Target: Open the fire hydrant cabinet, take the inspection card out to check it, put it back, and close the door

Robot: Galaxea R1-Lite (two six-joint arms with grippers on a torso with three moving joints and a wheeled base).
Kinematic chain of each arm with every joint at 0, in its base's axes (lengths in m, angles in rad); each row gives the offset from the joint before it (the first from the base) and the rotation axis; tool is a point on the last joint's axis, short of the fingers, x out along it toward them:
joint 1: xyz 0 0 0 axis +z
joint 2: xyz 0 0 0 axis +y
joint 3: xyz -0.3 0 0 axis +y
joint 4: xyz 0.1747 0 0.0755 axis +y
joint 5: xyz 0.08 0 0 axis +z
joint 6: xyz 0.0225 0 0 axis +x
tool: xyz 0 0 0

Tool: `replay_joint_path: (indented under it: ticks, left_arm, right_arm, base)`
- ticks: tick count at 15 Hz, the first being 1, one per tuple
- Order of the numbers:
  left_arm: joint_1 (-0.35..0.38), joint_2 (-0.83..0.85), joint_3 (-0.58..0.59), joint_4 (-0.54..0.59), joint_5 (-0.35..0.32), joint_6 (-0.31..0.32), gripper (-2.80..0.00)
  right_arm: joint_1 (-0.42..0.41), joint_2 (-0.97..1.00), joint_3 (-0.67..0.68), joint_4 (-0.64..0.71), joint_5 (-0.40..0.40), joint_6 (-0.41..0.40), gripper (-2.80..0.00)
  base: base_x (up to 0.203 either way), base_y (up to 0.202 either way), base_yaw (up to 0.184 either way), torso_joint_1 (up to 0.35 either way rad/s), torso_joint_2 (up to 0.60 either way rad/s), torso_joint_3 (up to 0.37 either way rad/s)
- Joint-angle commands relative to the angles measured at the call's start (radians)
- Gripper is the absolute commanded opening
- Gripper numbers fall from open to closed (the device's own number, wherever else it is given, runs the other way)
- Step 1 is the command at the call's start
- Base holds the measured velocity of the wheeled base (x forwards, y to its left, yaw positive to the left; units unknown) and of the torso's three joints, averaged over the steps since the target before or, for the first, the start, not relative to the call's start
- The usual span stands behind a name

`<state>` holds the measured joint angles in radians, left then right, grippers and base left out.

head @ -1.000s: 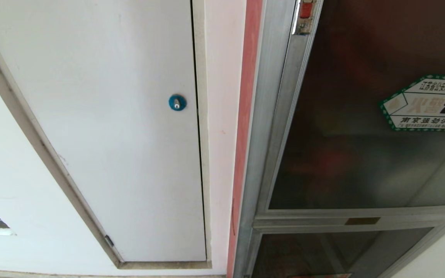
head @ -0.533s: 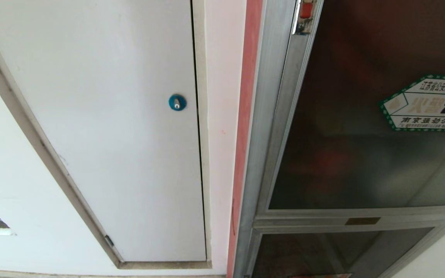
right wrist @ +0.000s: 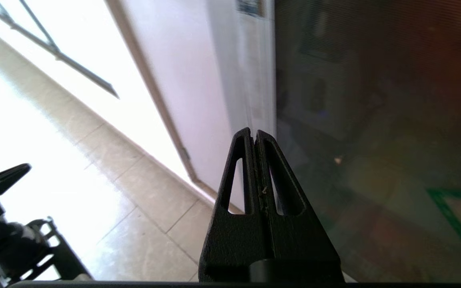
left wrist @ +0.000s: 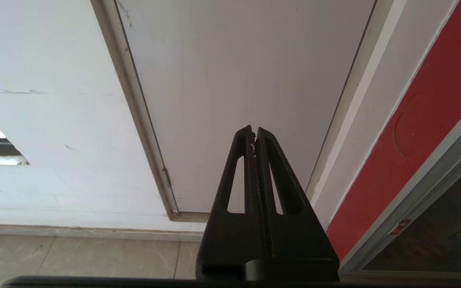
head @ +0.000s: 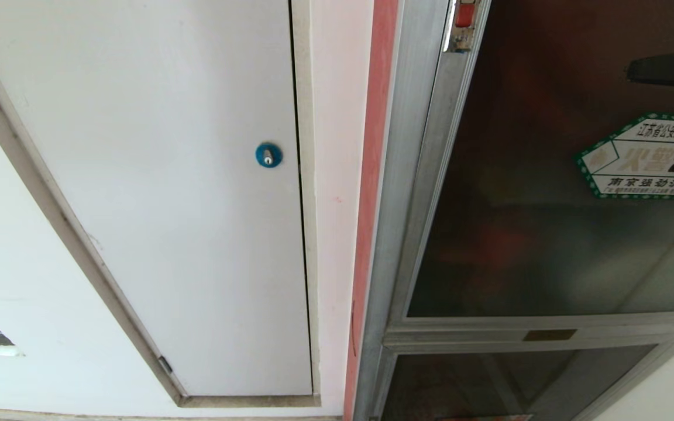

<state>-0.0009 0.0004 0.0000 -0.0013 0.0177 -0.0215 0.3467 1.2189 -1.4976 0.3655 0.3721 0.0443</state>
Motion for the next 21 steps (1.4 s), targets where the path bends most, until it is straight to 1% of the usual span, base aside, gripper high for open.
replay_joint_path:
  ticks: [1, 4, 11, 16, 21]
  left_arm:
    - [-0.001, 0.000, 0.000, 0.000, 0.001, 0.000, -2.80]
    - [-0.001, 0.000, 0.000, 0.000, 0.001, 0.000, -2.80]
    - [0.000, 0.000, 0.000, 0.000, 0.001, 0.000, -2.80]
    - [0.000, 0.001, 0.000, 0.000, 0.001, 0.000, -2.80]
    - [-0.001, 0.000, 0.000, 0.000, 0.001, 0.000, -2.80]
  right_arm:
    - [0.050, 0.060, -0.037, 0.001, 0.002, 0.000, -2.80]
    - [0.096, 0.116, -0.095, -0.003, 0.002, 0.000, -2.80]
    - [0.124, 0.274, -0.284, -0.010, -0.005, -0.001, -2.80]
    - [0.127, 0.335, -0.358, -0.010, -0.006, -0.001, -2.80]
    - [0.128, 0.360, -0.395, -0.010, -0.006, -0.003, -2.80]
  base:
    - [0.000, 0.000, 0.000, 0.000, 0.00, 0.000]
    - [0.000, 0.000, 0.000, 0.000, 0.00, 0.000]
    - [0.000, 0.000, 0.000, 0.000, 0.00, 0.000]
    - [0.000, 0.000, 0.000, 0.000, 0.00, 0.000]
    - [0.000, 0.000, 0.000, 0.000, 0.00, 0.000]
